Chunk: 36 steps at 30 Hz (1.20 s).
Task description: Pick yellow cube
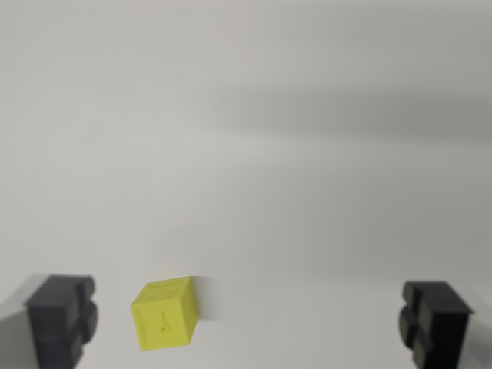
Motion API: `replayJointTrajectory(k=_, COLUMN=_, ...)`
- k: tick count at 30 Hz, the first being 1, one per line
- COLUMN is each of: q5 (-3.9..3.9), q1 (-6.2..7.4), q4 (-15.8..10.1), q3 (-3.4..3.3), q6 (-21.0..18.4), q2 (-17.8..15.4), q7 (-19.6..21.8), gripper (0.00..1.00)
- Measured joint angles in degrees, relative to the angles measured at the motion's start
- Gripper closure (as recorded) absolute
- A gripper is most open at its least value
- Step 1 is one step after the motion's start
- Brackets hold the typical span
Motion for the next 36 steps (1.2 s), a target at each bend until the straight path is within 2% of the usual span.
replayJointTrajectory(k=19, q5=-0.22, q1=2.14, q4=-9.0, q3=0.0, q6=6.6, q2=-1.4, q7=-0.1, gripper=0.0)
replayJointTrajectory(k=36, q5=-0.46, q1=4.25, q4=-16.0, q3=0.0, q6=12.5, q2=-1.6, q7=0.1, gripper=0.0)
